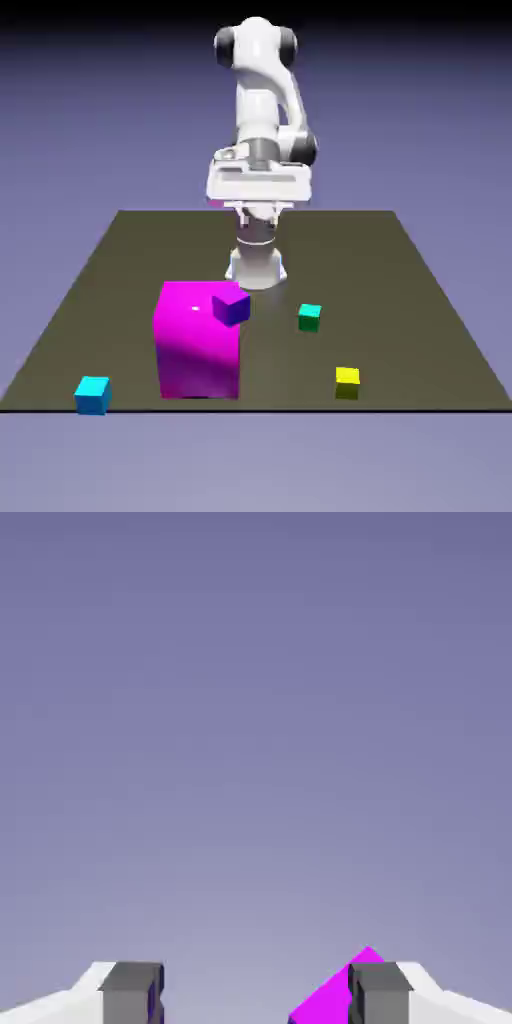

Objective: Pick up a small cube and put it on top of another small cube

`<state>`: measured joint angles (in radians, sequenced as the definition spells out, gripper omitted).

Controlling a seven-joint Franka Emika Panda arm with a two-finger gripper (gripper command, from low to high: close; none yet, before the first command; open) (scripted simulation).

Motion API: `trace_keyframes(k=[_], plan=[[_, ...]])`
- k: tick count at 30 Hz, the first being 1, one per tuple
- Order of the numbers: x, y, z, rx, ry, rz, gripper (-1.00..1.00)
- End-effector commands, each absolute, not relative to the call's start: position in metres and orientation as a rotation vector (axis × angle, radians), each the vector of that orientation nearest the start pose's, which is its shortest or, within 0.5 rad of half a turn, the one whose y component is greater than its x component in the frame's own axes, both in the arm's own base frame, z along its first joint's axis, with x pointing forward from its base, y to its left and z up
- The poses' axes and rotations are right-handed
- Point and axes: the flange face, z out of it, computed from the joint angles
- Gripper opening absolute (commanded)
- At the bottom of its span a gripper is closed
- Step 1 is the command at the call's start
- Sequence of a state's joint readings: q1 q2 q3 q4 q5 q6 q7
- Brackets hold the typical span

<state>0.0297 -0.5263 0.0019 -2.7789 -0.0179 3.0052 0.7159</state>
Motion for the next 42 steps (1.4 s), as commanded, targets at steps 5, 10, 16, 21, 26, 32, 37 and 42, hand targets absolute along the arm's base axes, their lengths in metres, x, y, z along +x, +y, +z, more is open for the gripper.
trace_keyframes(k=[5, 10, 16, 21, 26, 32, 37, 42], plan=[[0.439, 0.055, 0.419, -2.816, 0.595, -0.813, 0.00], [0.471, 0.099, 0.378, -3.029, 0.261, -0.606, 0.00], [0.496, 0.154, 0.319, -3.208, -0.185, -0.329, 0.00], [0.505, 0.198, 0.263, -3.283, -0.583, -0.077, 0.00], [0.505, 0.239, 0.202, -3.287, -0.990, 0.192, 0.00], [0.501, 0.236, 0.126, -3.274, -1.121, 0.282, 0.00], [0.503, 0.244, 0.152, -3.274, -1.120, 0.282, -1.00], [0.468, 0.245, 0.198, -3.312, -0.980, 0.296, -1.00]])
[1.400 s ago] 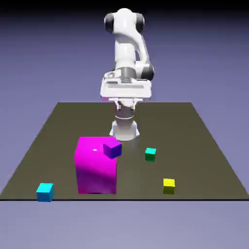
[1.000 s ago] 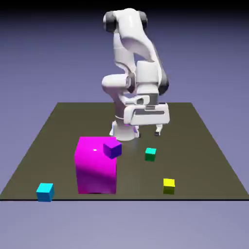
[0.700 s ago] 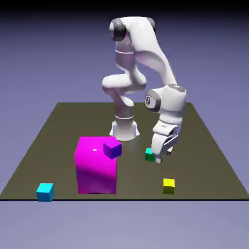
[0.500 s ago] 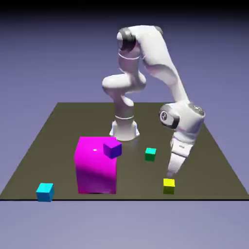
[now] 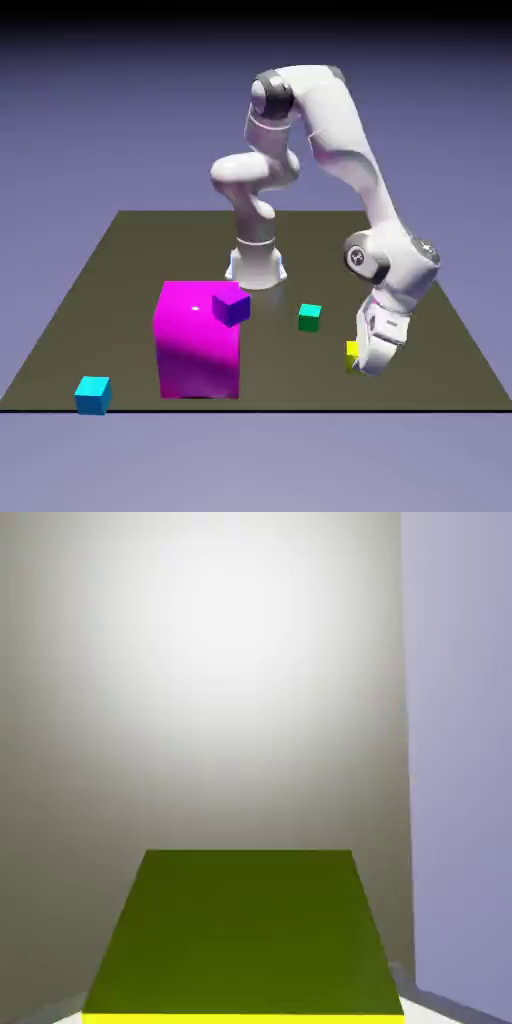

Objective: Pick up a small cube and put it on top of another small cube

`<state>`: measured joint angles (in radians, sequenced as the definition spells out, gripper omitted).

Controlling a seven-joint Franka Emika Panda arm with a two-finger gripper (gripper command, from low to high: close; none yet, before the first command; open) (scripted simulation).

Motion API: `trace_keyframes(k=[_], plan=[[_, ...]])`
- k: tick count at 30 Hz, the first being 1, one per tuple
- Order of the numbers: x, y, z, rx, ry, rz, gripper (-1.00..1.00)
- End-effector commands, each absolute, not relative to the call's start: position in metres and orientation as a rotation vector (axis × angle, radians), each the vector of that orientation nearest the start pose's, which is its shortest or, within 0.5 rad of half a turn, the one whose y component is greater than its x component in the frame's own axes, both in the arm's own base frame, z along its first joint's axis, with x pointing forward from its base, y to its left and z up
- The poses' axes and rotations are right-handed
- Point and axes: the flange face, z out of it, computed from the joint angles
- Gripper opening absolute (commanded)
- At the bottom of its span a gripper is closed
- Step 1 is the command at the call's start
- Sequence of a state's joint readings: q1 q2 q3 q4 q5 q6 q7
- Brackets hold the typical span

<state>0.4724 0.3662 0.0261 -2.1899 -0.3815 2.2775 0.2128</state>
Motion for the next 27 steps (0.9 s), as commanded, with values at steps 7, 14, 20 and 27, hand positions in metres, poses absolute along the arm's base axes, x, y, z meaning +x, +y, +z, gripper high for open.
trace_keyframes(k=[7, 14, 20, 27], plan=[[0.392, 0.224, 0.222, -3.368, -0.675, 0.333, -1.00], [0.312, 0.195, 0.233, -3.387, -0.366, 0.386, -1.00], [0.277, 0.178, 0.208, -3.387, -0.243, 0.411, -1.00], [0.272, 0.171, 0.177, -3.387, -0.243, 0.412, 1.00]])
